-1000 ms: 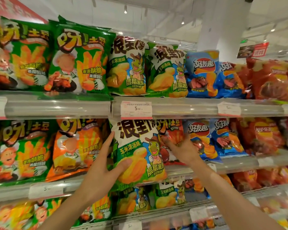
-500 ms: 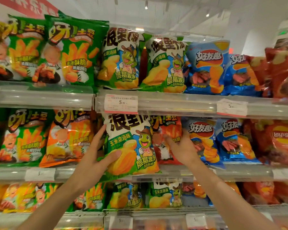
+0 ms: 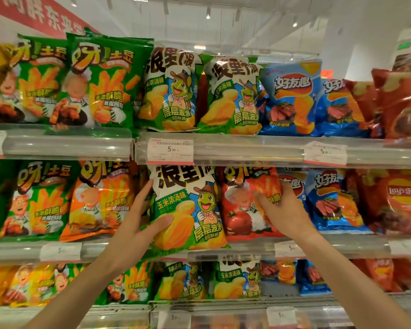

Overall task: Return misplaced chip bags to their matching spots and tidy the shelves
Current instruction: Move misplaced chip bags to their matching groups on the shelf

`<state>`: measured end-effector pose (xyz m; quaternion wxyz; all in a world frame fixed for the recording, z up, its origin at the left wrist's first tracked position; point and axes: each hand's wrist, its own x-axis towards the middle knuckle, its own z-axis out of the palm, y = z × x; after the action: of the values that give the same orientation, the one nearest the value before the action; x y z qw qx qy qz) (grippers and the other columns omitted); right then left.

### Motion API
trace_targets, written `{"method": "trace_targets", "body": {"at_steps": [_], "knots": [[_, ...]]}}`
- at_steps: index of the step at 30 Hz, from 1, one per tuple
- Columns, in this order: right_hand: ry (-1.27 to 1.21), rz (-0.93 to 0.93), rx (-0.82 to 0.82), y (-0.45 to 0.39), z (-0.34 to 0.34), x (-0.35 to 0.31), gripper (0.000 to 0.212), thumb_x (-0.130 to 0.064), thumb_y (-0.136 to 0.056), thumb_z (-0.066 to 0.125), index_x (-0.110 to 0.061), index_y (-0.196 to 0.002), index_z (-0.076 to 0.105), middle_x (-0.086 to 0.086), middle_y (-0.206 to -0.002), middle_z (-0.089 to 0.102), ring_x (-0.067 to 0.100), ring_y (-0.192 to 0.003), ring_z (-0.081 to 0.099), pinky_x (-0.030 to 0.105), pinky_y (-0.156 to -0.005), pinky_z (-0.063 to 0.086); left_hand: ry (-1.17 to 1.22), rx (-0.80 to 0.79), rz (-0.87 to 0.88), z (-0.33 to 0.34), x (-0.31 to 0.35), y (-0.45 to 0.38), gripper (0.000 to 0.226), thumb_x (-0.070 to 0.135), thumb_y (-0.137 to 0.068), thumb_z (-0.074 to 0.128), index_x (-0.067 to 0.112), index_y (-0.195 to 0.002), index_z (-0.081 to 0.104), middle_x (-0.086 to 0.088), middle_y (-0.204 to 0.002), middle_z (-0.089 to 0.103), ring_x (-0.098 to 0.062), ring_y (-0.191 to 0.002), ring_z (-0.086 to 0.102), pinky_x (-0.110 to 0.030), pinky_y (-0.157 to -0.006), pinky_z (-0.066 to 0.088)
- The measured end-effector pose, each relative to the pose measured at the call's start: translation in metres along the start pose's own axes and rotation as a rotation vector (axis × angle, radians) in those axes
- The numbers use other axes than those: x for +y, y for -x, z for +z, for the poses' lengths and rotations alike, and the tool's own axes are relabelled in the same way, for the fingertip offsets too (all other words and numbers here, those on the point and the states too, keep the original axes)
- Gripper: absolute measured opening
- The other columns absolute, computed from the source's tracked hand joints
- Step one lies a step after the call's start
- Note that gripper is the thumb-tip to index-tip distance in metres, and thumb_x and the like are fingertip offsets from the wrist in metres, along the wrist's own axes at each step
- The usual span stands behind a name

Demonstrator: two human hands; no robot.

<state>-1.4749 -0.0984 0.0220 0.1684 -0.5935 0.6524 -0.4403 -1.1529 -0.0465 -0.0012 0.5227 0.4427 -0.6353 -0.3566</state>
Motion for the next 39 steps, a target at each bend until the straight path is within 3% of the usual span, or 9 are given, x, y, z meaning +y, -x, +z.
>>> {"method": "trace_targets", "body": {"at_steps": [3, 7, 10, 14, 19, 23, 28, 32, 39], "knots": [[0.01, 0.035, 0.006, 0.01, -0.017, 0.008, 0.087, -0.067, -0.084, 0.061, -0.02, -0.15, 0.03, -0.004, -0.11, 0.066, 0.026, -0.096, 0.067, 0.048, -0.088, 0.056, 0.001, -0.013, -0.034, 0.013, 0.006, -0.002, 0.087, 0.044, -0.08, 0.068, 0.062, -0.147, 0.017, 0.035, -0.129, 0.045, 0.007, -0.119, 0.054, -0.02, -0.077, 0.058], [0.02, 0.082, 0.047, 0.019, -0.038, 0.02, 0.09, -0.063, -0.086, 0.062, -0.019, -0.155, 0.024, 0.0, -0.127, 0.062, 0.029, -0.115, 0.061, 0.045, -0.097, 0.05, -0.054, -0.038, -0.034, 0.039, 0.012, -0.006, 0.087, 0.04, -0.086, 0.067, 0.058, -0.15, 0.012, 0.034, -0.13, 0.044, 0.021, -0.107, 0.053, -0.016, -0.078, 0.057], [-0.009, 0.091, 0.077, 0.025, -0.053, 0.029, 0.087, -0.06, -0.087, 0.064, -0.02, -0.154, 0.026, -0.004, -0.119, 0.059, 0.029, -0.116, 0.06, 0.041, -0.094, 0.049, -0.061, -0.04, -0.049, 0.061, 0.018, -0.011, 0.083, 0.033, -0.091, 0.067, 0.055, -0.152, 0.016, 0.037, -0.127, 0.045, 0.023, -0.104, 0.054, -0.03, -0.095, 0.055], [-0.024, 0.111, 0.077, 0.03, -0.074, 0.041, 0.085, -0.057, -0.088, 0.064, -0.019, -0.154, 0.027, -0.001, -0.118, 0.064, 0.027, -0.109, 0.064, 0.04, -0.09, 0.051, -0.157, 0.009, -0.027, 0.081, 0.027, -0.021, 0.072, 0.033, -0.096, 0.064, 0.048, -0.152, 0.021, 0.041, -0.118, 0.043, 0.014, -0.109, 0.055, -0.032, -0.101, 0.048], [-0.035, 0.12, 0.102, 0.034, -0.09, 0.055, 0.089, -0.055, -0.089, 0.064, -0.018, -0.157, 0.022, -0.008, -0.078, 0.06, 0.005, -0.07, 0.06, 0.033, -0.064, 0.048, -0.25, 0.07, -0.037, 0.102, 0.022, -0.037, 0.074, 0.037, -0.095, 0.065, 0.043, -0.153, 0.019, 0.019, -0.136, 0.053, -0.011, -0.119, 0.058, -0.041, -0.106, 0.047], [-0.051, 0.119, 0.11, 0.037, -0.098, 0.063, 0.088, -0.053, -0.088, 0.066, -0.019, -0.157, 0.023, -0.013, -0.085, 0.061, 0.003, -0.075, 0.06, 0.036, -0.078, 0.05, -0.295, 0.06, -0.052, 0.121, 0.019, -0.048, 0.077, 0.045, -0.093, 0.062, 0.042, -0.154, 0.014, 0.007, -0.148, 0.05, -0.021, -0.132, 0.051, -0.049, -0.112, 0.04], [-0.053, 0.119, 0.103, 0.039, -0.103, 0.068, 0.083, -0.051, -0.09, 0.065, -0.021, -0.156, 0.025, -0.015, -0.086, 0.061, 0.004, -0.073, 0.061, 0.032, -0.065, 0.047, -0.336, 0.095, -0.059, 0.13, 0.027, -0.064, 0.072, 0.035, -0.1, 0.056, 0.034, -0.157, 0.013, 0.002, -0.16, 0.035, -0.024, -0.143, 0.038, -0.047, -0.118, 0.032], [-0.053, 0.129, 0.1, 0.037, -0.103, 0.072, 0.084, -0.055, -0.087, 0.066, -0.022, -0.154, 0.027, -0.004, -0.104, 0.067, 0.017, -0.082, 0.067, 0.036, -0.072, 0.053, -0.436, 0.098, -0.061, 0.132, 0.025, -0.071, 0.069, 0.034, -0.102, 0.051, 0.032, -0.158, 0.011, -0.003, -0.162, 0.03, -0.029, -0.143, 0.038, -0.049, -0.116, 0.034], [-0.077, 0.117, 0.088, 0.032, -0.096, 0.074, 0.083, -0.055, -0.087, 0.067, -0.021, -0.152, 0.029, -0.009, -0.104, 0.061, 0.025, -0.104, 0.063, 0.044, -0.091, 0.052, -0.856, 0.096, 0.048, 0.134, 0.01, -0.068, 0.062, 0.034, -0.105, 0.039, 0.007, -0.157, 0.018, -0.021, -0.127, 0.06, -0.036, -0.121, 0.05, -0.044, -0.104, 0.036]]}}
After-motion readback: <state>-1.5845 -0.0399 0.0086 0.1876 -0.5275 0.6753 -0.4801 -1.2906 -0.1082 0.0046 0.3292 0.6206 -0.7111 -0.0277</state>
